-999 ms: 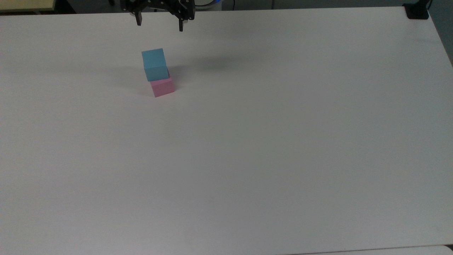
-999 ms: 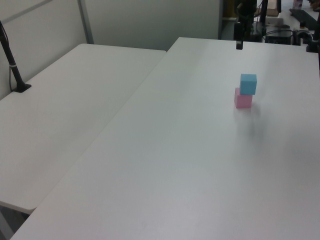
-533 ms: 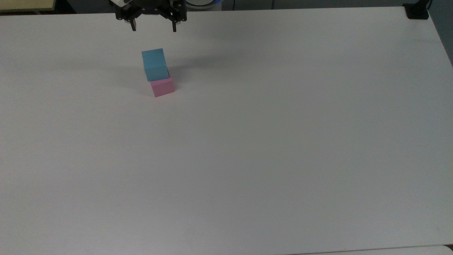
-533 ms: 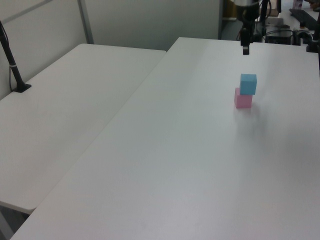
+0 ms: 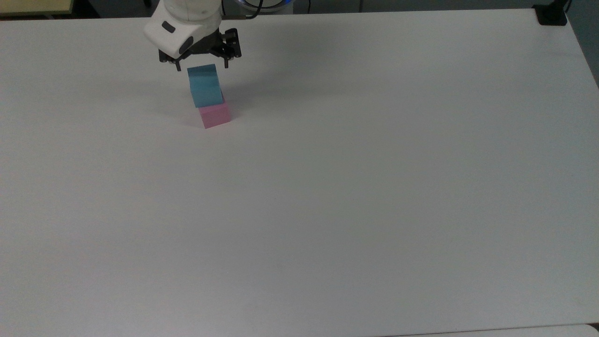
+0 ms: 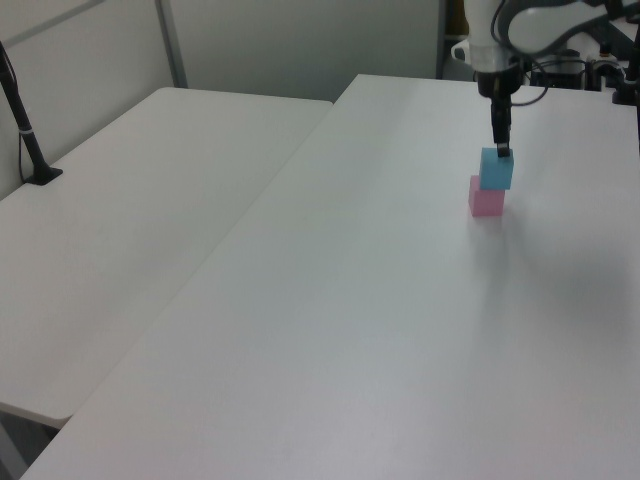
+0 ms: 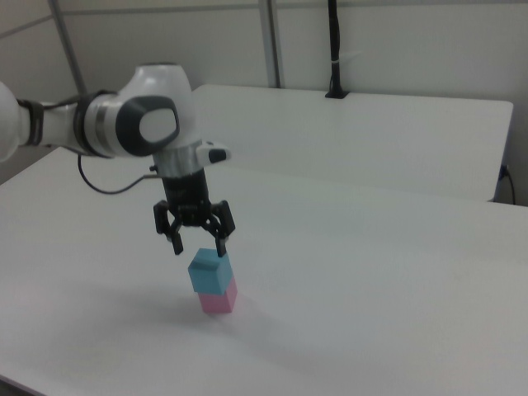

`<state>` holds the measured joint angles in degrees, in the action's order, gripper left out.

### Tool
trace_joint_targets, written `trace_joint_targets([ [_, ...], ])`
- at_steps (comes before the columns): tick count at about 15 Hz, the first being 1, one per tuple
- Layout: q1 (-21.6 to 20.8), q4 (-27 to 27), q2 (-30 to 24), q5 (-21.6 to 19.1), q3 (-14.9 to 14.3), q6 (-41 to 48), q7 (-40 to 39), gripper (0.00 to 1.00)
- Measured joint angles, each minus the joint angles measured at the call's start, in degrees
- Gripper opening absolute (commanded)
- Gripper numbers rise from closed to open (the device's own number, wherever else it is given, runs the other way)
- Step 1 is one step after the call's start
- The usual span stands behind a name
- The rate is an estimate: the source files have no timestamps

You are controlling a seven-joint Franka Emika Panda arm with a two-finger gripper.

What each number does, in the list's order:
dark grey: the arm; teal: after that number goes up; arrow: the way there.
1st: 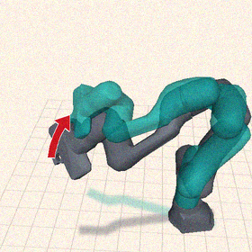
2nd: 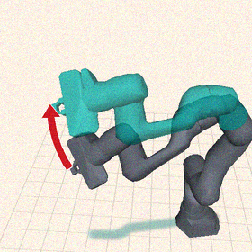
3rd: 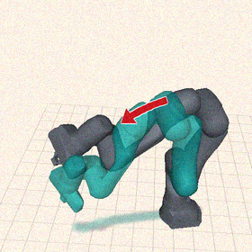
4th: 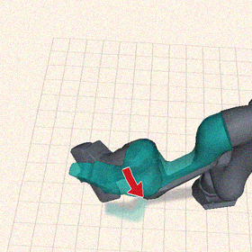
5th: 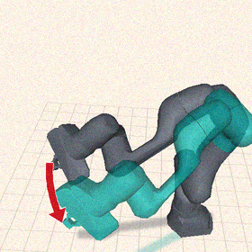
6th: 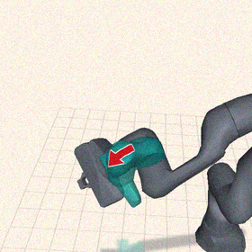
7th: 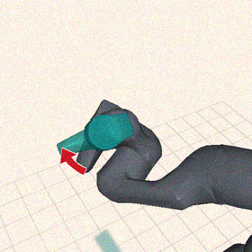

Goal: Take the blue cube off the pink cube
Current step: 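Lower the open gripper around the light-blue cube on the pink cube, then close the gripper on the light-blue cube and lift it off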

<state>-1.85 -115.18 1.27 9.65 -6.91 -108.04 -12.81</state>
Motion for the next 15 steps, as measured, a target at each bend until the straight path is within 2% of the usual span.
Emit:
trace_joint_targets([
  [2, -0.05, -1.61, 0.66, 0.55, 0.00, -2.01, -0.03, 0.94],
  [3, -0.10, -1.85, 0.98, 0.60, 0.00, -2.49, -0.07, 0.80],
  [4, -0.29, -1.99, 1.29, 0.61, -0.01, -2.97, -0.08, 0.61],
  [5, -0.64, -2.02, 1.57, 0.62, 0.00, -3.10, -0.08, 0.46],
  [7, -1.27, -2.02, 2.05, 0.62, 0.00, -3.11, -0.08, 0.30],
  [8, -1.42, -2.00, 2.16, 0.74, 0.00, -3.11, -0.08, 0.27],
  [12, -1.43, -1.59, 2.07, 0.89, -0.02, -3.13, -0.13, 0.26],
  [15, -1.43, 2.60, 1.83, -0.18, -0.26, -2.73, -0.13, 0.27],
])
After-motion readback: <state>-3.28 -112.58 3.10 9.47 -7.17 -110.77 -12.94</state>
